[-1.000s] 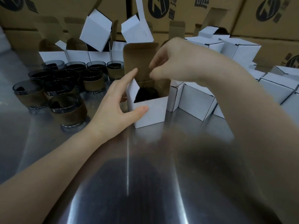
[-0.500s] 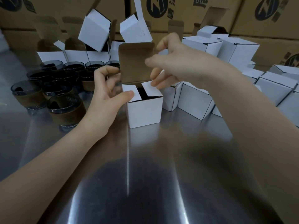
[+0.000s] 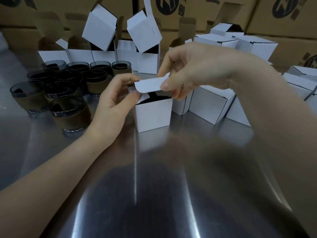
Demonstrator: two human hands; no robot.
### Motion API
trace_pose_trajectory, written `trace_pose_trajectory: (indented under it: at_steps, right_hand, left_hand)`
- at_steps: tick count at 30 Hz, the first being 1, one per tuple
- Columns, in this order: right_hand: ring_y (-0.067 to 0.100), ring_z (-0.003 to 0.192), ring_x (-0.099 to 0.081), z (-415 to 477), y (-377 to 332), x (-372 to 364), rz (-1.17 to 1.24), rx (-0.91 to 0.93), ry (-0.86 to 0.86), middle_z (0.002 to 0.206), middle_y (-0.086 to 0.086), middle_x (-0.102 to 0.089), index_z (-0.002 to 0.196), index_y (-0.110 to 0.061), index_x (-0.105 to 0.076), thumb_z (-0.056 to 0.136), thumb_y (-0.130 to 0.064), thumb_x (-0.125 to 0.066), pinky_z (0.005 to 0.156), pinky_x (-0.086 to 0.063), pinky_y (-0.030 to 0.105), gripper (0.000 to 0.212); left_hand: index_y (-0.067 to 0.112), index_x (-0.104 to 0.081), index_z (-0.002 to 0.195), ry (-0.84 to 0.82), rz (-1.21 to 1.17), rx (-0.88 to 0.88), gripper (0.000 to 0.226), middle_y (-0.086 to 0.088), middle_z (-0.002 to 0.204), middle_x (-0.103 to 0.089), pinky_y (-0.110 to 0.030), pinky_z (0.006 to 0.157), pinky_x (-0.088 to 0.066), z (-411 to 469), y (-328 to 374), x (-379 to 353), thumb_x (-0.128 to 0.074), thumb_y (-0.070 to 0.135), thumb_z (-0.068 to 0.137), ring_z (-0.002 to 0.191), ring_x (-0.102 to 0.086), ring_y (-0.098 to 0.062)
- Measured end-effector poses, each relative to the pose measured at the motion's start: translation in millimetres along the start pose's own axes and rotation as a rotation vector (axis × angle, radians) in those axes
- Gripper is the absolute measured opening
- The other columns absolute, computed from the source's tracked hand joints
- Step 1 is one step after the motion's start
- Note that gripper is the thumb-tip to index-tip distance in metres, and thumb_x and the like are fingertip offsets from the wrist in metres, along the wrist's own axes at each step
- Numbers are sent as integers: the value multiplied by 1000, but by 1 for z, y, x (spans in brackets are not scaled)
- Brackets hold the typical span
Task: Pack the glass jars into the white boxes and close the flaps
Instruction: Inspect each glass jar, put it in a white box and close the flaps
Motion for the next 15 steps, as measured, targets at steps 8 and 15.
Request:
trace_pose_trajectory:
  at_steps: [8, 15]
  right_hand:
    - [18, 59, -71, 5, 1, -9, -286, 42, 39, 59, -4, -69, 95, -20, -58, 81, -24, -78, 58, -59, 31, 24]
    - [11, 50, -66, 5, 0, -13, -384, 87, 69, 56, -5, -64, 88, -25, -52, 83, -25, -77, 53, -57, 26, 25]
  left_hand:
    - [19, -54, 116, -91, 91, 15, 28, 5, 121, -54, -14, 92, -43, -5, 4, -2, -53, 29, 90, 111, -53, 5]
    - [28, -56, 121, -73, 176, -3, 29, 2, 132, -52, -32, 106, -43, -4, 1, 0, -53, 26, 92, 127, -49, -11]
Point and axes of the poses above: each hand's wrist, its own z-axis towards the middle knuckle, its own x-axis out of the back of the hand, y = z × x, the point moved 1 cm from there along z, towards the middle knuckle
